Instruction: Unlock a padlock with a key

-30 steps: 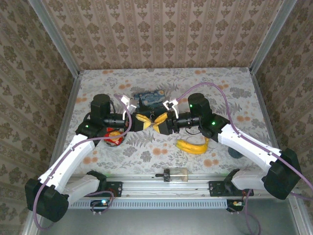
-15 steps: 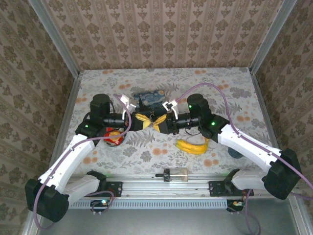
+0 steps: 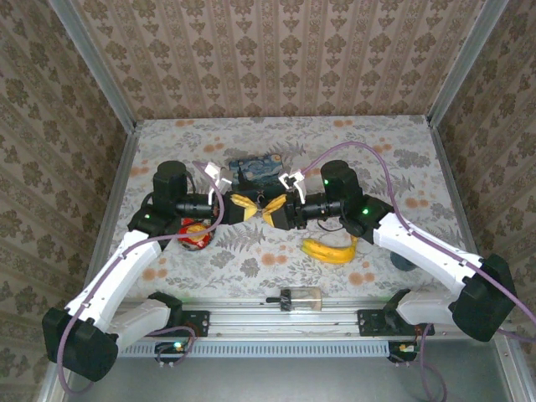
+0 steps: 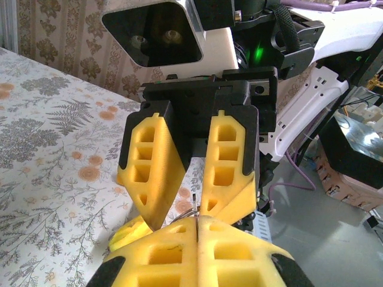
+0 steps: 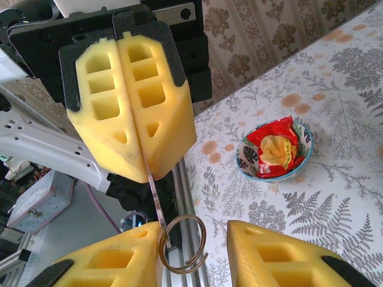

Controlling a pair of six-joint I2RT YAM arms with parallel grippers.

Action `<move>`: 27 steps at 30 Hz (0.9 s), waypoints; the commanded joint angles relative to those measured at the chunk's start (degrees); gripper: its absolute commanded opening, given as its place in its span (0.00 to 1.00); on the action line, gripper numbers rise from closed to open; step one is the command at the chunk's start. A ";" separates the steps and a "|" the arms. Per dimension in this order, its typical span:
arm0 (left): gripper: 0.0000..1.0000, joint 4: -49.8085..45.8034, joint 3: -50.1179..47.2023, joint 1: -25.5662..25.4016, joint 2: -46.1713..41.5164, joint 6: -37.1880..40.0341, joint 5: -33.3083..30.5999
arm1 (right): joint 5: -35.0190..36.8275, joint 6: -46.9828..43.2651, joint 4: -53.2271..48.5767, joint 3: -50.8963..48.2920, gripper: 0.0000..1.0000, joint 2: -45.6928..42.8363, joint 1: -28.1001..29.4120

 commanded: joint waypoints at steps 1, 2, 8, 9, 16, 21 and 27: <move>0.00 -0.19 0.91 0.10 -1.37 0.11 2.93 | 1.58 -0.33 0.31 1.67 0.34 -1.79 -0.70; 0.00 -0.16 0.91 0.14 -1.37 0.04 3.06 | 1.17 -0.33 0.50 1.81 0.33 -1.77 -0.77; 0.00 -0.15 0.71 0.08 -1.37 -0.15 3.16 | 0.31 -0.25 1.21 1.65 0.33 -1.94 -0.78; 0.00 -0.04 0.73 0.08 -1.37 -0.25 3.16 | 0.27 -0.23 1.47 1.69 0.32 -1.96 -0.78; 0.00 0.42 0.38 0.08 -1.46 -0.71 3.33 | -2.02 0.45 3.50 2.03 0.27 -1.35 -0.78; 0.00 0.68 0.07 0.09 -1.46 -0.89 3.25 | -3.49 1.01 4.04 2.61 0.26 -0.67 -0.75; 0.00 1.21 -0.04 0.19 -1.58 -1.19 3.09 | -4.81 1.22 4.14 2.99 0.22 -0.06 -0.78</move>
